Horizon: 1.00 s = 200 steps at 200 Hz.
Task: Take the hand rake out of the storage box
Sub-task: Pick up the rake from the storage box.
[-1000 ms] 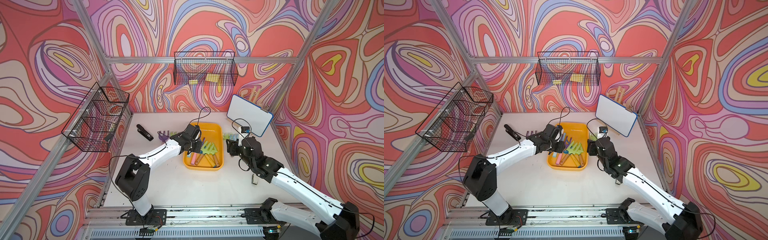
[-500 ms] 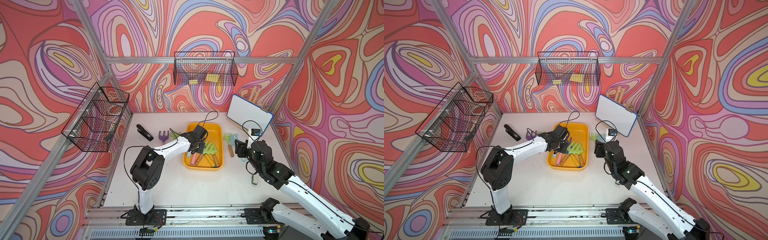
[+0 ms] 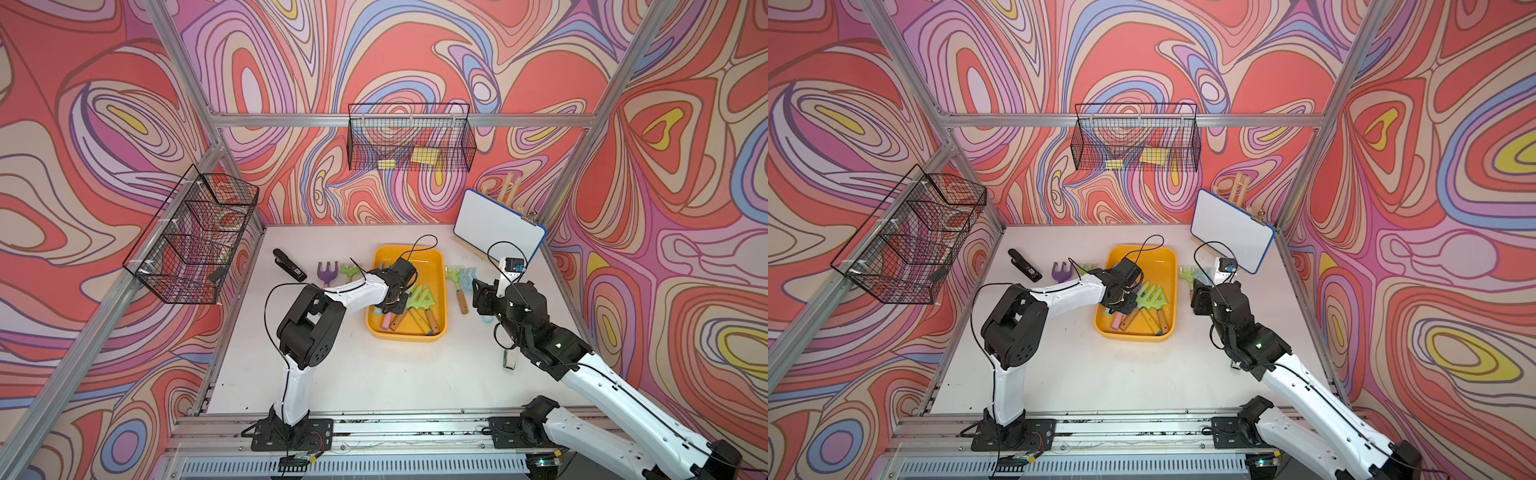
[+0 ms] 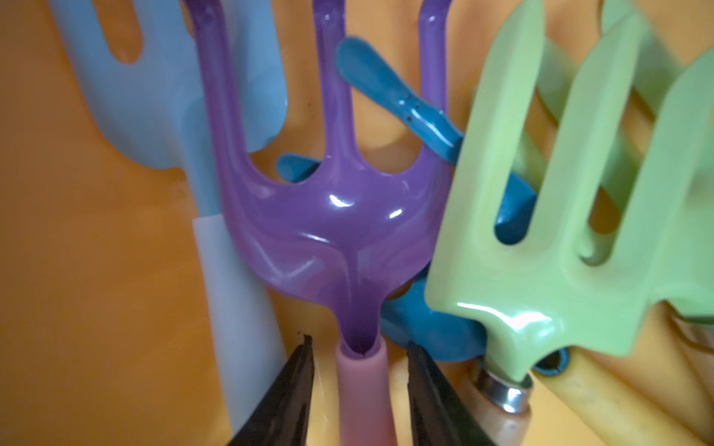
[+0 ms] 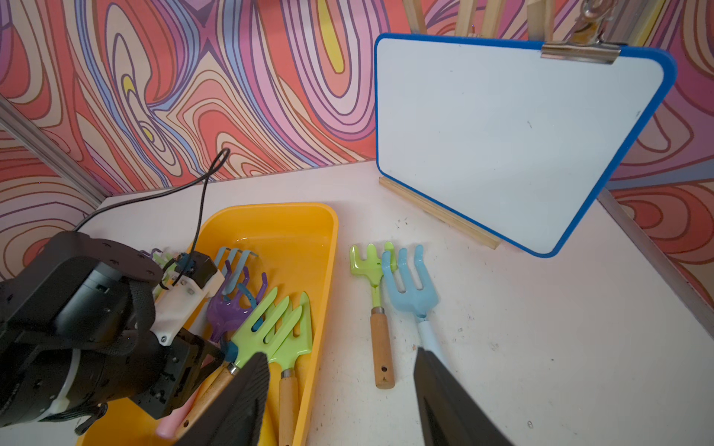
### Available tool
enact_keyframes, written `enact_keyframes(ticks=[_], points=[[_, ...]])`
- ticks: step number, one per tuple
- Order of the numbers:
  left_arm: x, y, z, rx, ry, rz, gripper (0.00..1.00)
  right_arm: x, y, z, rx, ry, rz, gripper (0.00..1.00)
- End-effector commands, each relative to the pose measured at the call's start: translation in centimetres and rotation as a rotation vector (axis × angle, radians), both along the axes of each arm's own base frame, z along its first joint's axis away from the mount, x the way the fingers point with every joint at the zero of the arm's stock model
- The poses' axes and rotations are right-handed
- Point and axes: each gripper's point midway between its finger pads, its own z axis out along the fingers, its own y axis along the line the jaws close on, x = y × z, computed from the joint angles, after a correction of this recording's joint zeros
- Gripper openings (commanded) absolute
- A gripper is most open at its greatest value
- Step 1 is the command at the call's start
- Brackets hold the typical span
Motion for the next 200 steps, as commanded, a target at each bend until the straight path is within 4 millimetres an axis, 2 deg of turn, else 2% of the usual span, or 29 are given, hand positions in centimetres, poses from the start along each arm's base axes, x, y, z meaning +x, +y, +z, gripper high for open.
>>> enact_keyframes(ticks=[1,30,60,88,155,178,200], points=[[-0.1,-0.2,-0.2,0.020,0.010,-0.018,0.42,-0.3,-0.3,-0.4,-0.009,0.011,0.002,0.64],[-0.3,-0.1,-0.6,0.023,0.019,-0.021,0.38,-0.4,-0.3,-0.5,-0.007,0.011,0.002,0.64],[-0.4,-0.2,-1.2,0.024,0.029,-0.023,0.30,-0.4,-0.5,-0.3,-0.006,0.007,-0.002,0.64],[-0.2,0.0,-0.7,0.029,0.013,-0.021,0.22,-0.6,-0.6,-0.2,-0.004,0.002,-0.003,0.64],[1.4,0.0,6.9,-0.007,-0.118,-0.029,0.14,-0.5,-0.4,-0.2,0.001,0.002,0.005,0.64],[1.7,0.5,8.7,-0.008,-0.143,-0.024,0.12,-0.6,-0.3,-0.1,0.005,0.000,0.010,0.64],[2.1,1.9,10.0,-0.005,-0.166,-0.001,0.12,-0.6,-0.3,-0.1,0.007,0.001,0.015,0.64]])
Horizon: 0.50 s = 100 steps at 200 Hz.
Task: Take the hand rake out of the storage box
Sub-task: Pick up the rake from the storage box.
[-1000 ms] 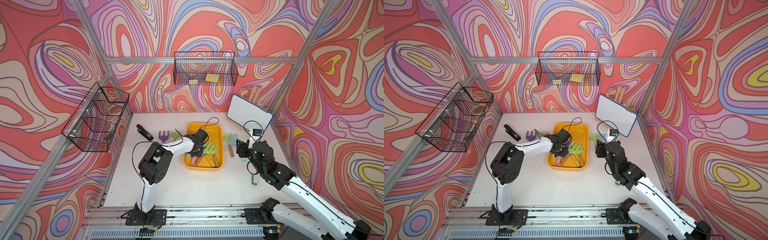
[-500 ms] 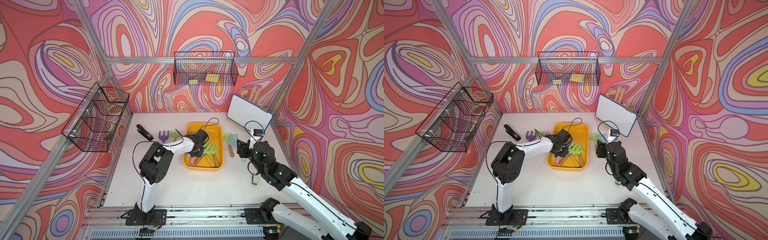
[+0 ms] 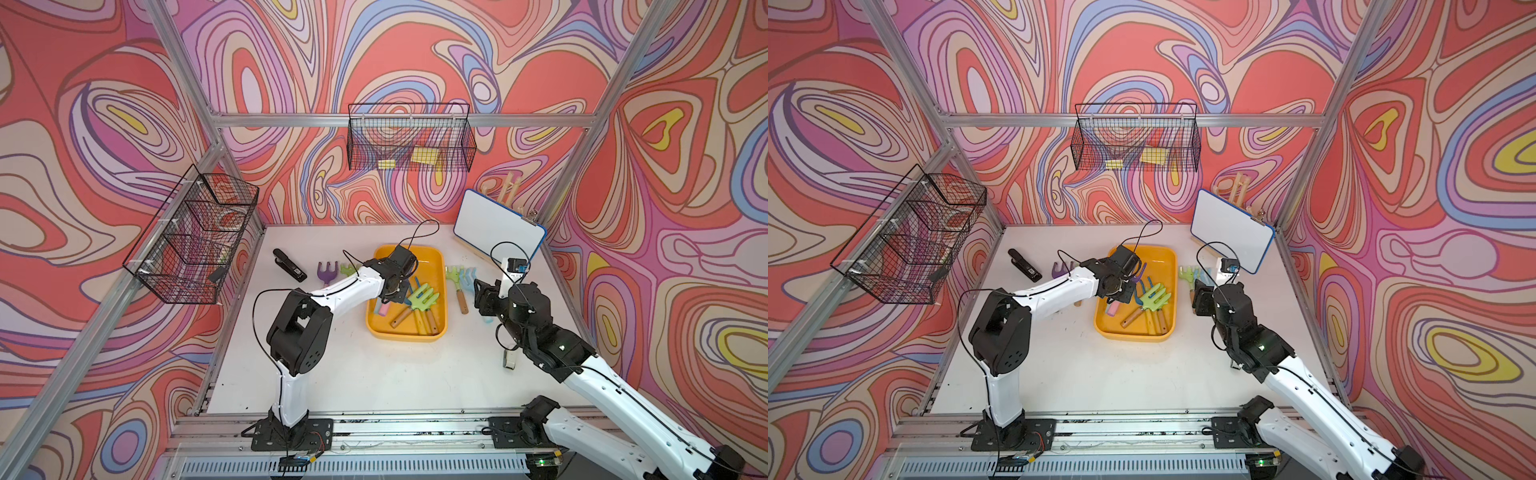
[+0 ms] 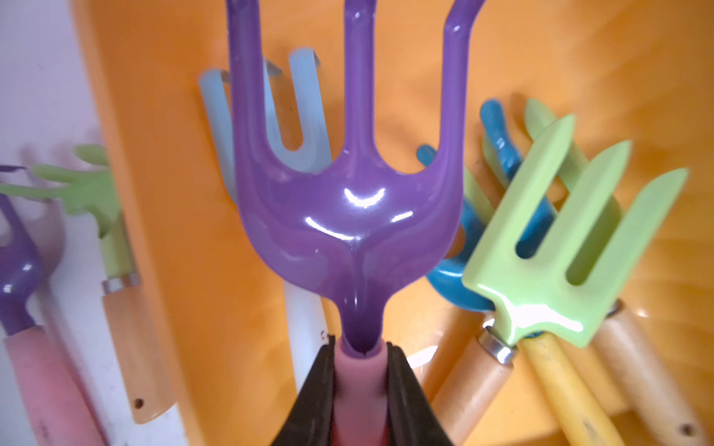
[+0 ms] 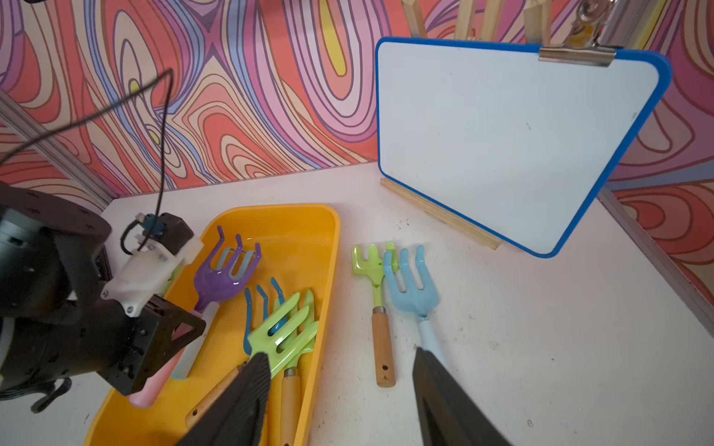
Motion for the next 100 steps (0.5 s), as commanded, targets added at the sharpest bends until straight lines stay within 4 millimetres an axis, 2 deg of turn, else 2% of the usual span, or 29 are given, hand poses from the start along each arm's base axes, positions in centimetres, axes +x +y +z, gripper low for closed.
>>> enact_keyframes(ticks=[1,25,65,100], points=[[0.3,2.0,2.7,0.021,-0.038,0.021,0.12,-0.2,-0.1,-0.4,-0.004,0.006,0.005,0.63],[0.6,3.9,4.0,0.022,-0.058,0.053,0.12,-0.2,0.0,-0.4,0.000,0.006,0.011,0.63],[0.5,8.5,6.0,0.044,-0.116,0.135,0.12,-0.3,0.2,-0.3,0.008,0.005,0.022,0.63],[0.8,11.9,6.1,0.125,-0.149,0.213,0.12,-0.3,0.4,-0.3,0.015,0.007,0.033,0.63]])
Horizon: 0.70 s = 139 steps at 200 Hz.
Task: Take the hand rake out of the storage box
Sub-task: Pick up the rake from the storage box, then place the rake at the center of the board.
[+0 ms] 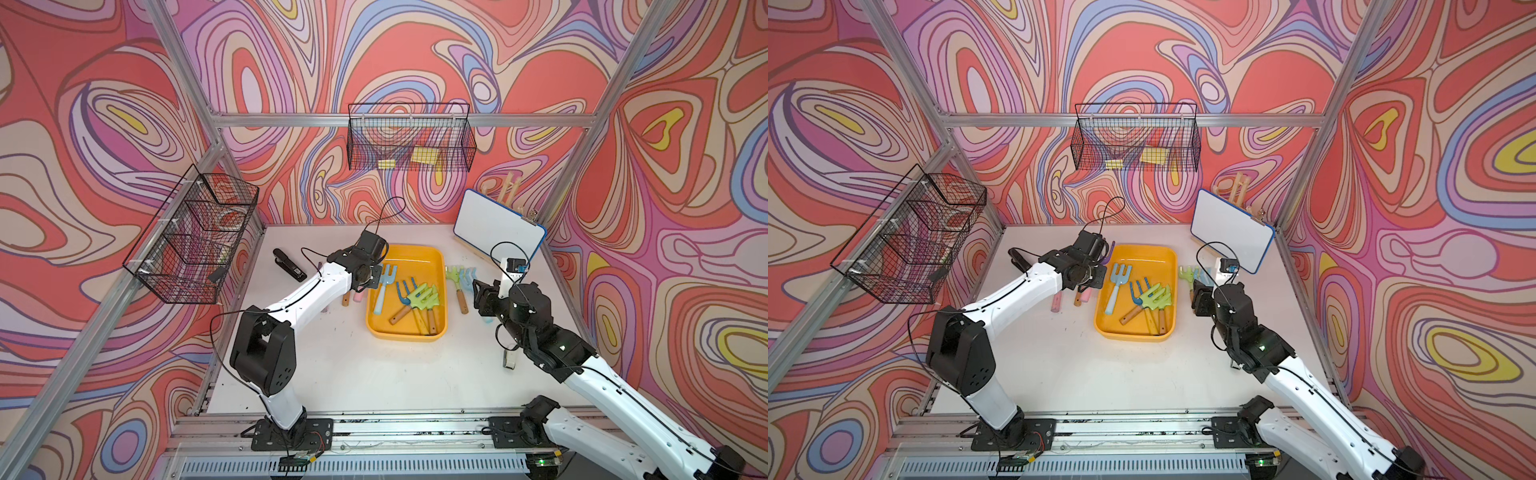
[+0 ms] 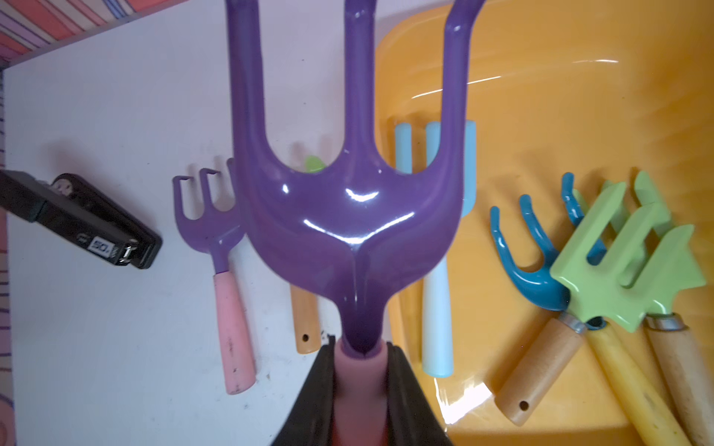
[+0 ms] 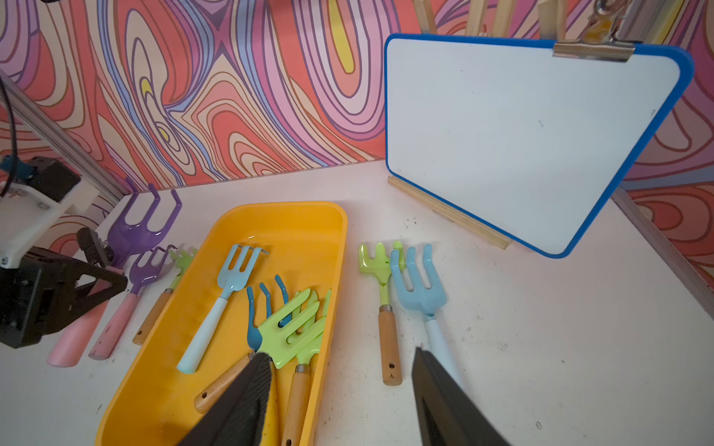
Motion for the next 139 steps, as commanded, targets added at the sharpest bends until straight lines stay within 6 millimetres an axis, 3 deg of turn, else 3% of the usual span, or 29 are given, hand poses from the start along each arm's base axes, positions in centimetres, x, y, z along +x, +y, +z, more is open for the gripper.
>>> enact_keyframes(ticks=[1,93,139], points=[[-0.1,2.7,0.2,0.080,-0.020,0.049,0.12,-0.2,0.0,-0.3,0.005,0.004,0.009,0.63],[-1.8,12.5,-3.9,0.061,0.011,0.271,0.11,0.6,3.1,-1.4,0.064,0.051,0.126,0.62],[-2.0,14.9,-5.6,0.067,0.057,0.323,0.12,0.1,3.5,-1.2,0.078,0.055,0.161,0.62]])
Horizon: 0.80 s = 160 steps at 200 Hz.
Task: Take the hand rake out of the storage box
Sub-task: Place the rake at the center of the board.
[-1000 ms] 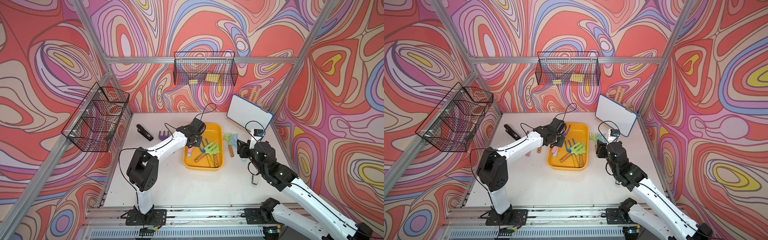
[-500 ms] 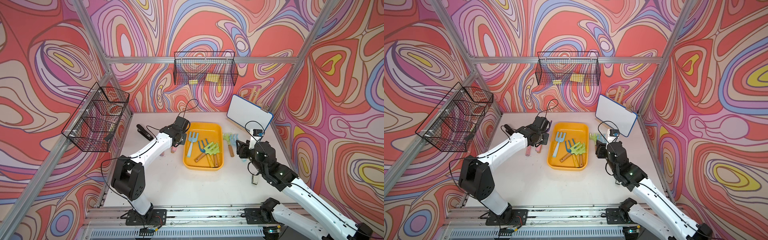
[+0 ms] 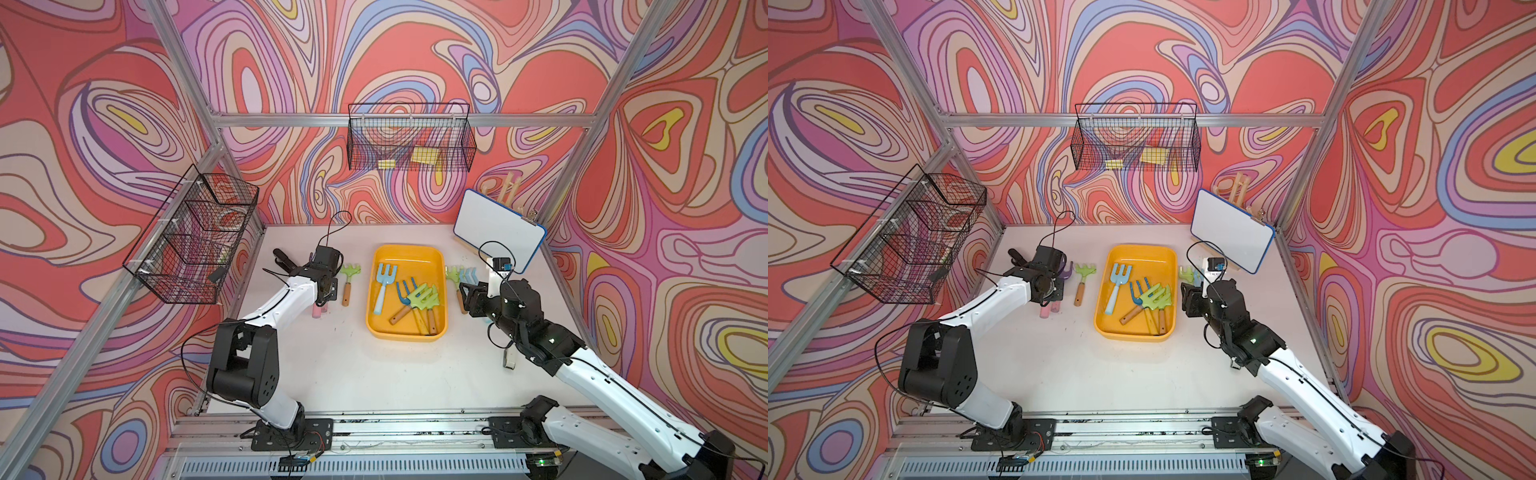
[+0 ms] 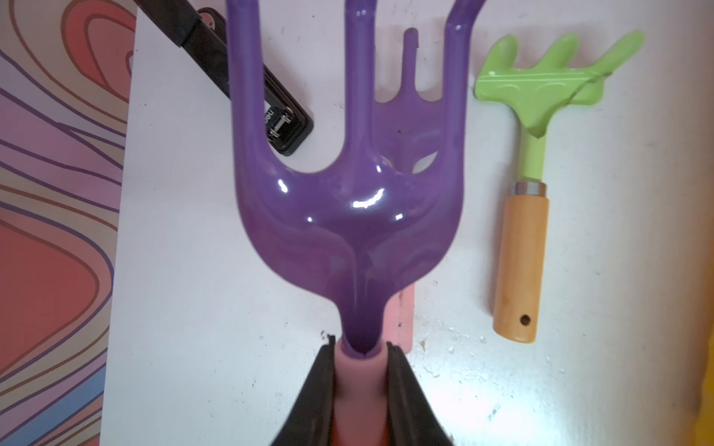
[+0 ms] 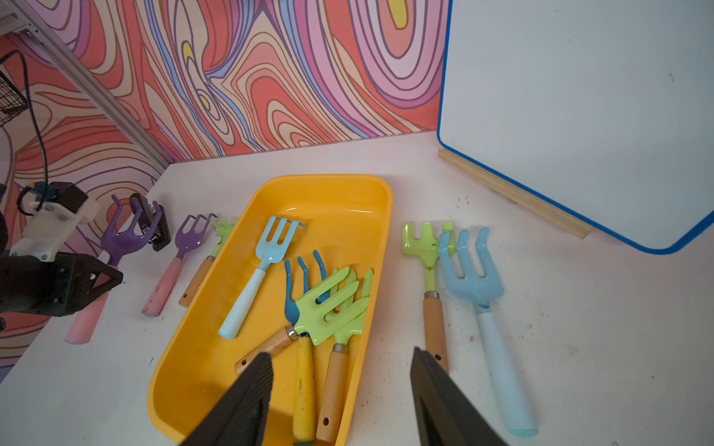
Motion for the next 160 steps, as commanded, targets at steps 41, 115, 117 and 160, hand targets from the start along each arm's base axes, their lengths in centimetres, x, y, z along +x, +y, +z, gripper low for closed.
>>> enact_keyframes(ticks=[41,115,117,160], points=[[1.3,2.0,-1.3,-0.037,0.010,0.029,0.12,-1.0,-0.6,0.6,0.007,-0.020,0.012,0.62],[2.8,3.6,-5.4,-0.054,0.111,0.062,0.11,-1.0,-0.7,0.4,-0.005,-0.022,0.005,0.62],[2.8,3.6,-5.5,-0.055,0.113,0.063,0.12,-1.0,-0.8,0.5,-0.004,-0.023,0.004,0.62],[3.0,4.4,-6.7,-0.066,0.149,0.087,0.12,-0.7,-0.6,0.3,-0.006,-0.018,0.006,0.62]])
